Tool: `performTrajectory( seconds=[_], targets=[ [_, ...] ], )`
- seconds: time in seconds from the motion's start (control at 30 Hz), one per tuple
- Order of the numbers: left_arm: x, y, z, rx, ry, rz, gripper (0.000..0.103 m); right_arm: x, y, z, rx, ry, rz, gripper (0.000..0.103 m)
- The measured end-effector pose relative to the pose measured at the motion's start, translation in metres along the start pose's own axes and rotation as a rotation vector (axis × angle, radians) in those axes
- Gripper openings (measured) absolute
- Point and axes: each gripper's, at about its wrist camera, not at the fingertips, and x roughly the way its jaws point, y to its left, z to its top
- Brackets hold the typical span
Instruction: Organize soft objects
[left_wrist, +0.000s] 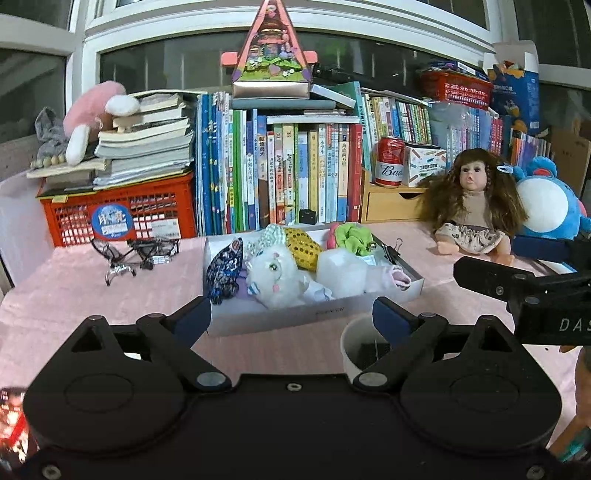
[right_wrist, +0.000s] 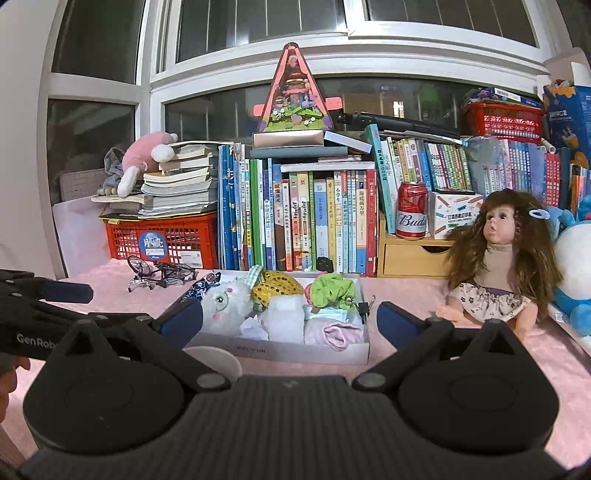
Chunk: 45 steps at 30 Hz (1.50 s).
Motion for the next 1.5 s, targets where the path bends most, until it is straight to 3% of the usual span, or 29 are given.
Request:
performTrajectory(
  seconds=[0.53, 0.97, 1.5],
  targets=[
    [-0.013, 0.007, -0.035, -0.037, -0.012, 0.028, 0.098, -0.016, 0.007, -0.028, -0.014, -0.026, -0.034, 0.103],
    [-0.015, 0.011, -0.065, -0.089, 0.035, 0.057, 0.100, -0.024, 0.014, -0.053, -0.014, -0.005, -0.051, 0.103],
    [-0.005, 0.016, -0.113, -0.124, 0.127, 0.124, 0.101, -0.022, 0.030, -0.099, -0.045, 0.100, -0.085, 0.103]
  ],
)
